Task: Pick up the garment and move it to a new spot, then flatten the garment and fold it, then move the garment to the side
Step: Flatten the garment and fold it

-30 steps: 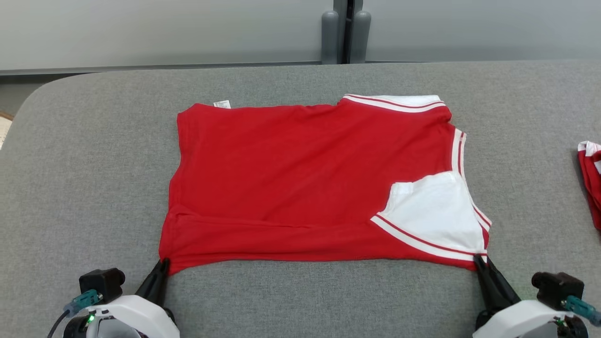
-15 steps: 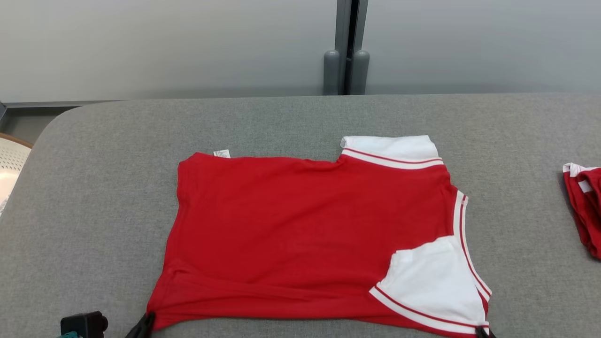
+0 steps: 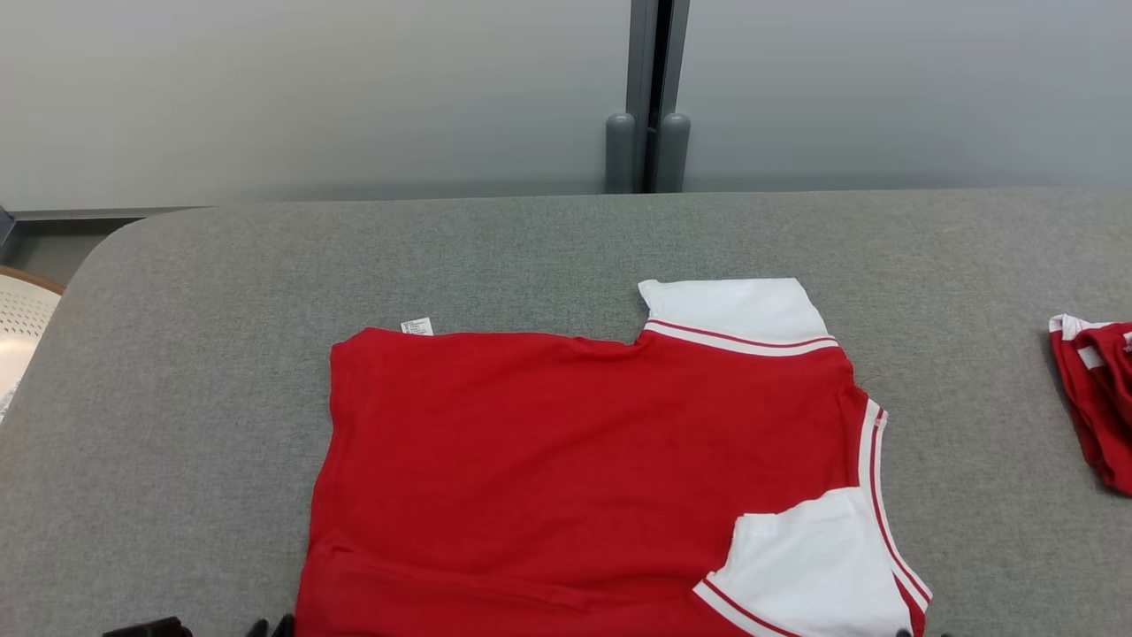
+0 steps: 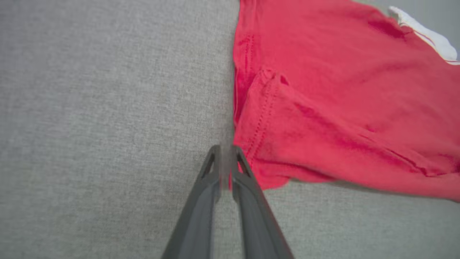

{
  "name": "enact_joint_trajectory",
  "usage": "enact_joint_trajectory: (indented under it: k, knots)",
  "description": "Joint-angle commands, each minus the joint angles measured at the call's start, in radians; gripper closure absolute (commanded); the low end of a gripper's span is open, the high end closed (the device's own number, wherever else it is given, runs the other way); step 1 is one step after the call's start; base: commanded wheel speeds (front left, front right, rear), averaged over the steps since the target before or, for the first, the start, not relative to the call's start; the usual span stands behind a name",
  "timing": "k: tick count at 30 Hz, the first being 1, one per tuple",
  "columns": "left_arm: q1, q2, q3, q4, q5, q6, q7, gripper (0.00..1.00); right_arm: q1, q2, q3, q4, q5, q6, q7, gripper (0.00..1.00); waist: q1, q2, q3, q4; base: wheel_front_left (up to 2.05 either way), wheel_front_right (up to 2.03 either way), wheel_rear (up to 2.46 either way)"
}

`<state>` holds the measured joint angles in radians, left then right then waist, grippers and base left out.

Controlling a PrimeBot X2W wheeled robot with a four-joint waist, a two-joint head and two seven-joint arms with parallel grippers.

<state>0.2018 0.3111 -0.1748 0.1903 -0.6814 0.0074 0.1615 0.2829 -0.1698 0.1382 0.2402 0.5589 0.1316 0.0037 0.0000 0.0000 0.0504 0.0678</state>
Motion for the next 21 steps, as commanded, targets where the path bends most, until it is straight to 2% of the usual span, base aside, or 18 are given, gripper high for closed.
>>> enact_joint_trajectory:
  k: [1, 11, 16, 21]
  knots:
    - [-0.005, 0.0, 0.01, -0.009, 0.005, 0.009, -0.015, 0.0, -0.019, -0.005, -0.011, -0.015, -0.012, -0.002, -0.017, 0.0, 0.0, 0.0, 0.003, -0.001, 0.0, 0.0, 0.0]
    - [-0.082, -0.049, 0.024, -0.126, 0.139, 0.093, -0.267, 0.0, -0.119, -0.037, -0.066, -0.242, -0.178, -0.001, -0.114, 0.0, 0.0, 0.0, 0.019, -0.016, 0.0, 0.0, 0.0]
    - [-0.123, -0.054, 0.006, -0.18, 0.213, 0.141, -0.312, 0.0, -0.151, -0.035, -0.08, -0.332, -0.223, -0.001, -0.082, 0.0, 0.0, 0.0, 0.02, -0.019, 0.0, 0.0, 0.0]
    - [-0.154, -0.057, -0.011, -0.176, 0.238, 0.155, -0.311, 0.0, -0.139, -0.019, -0.089, -0.375, -0.239, -0.001, -0.049, 0.0, 0.0, 0.0, 0.021, -0.015, 0.0, 0.0, 0.0]
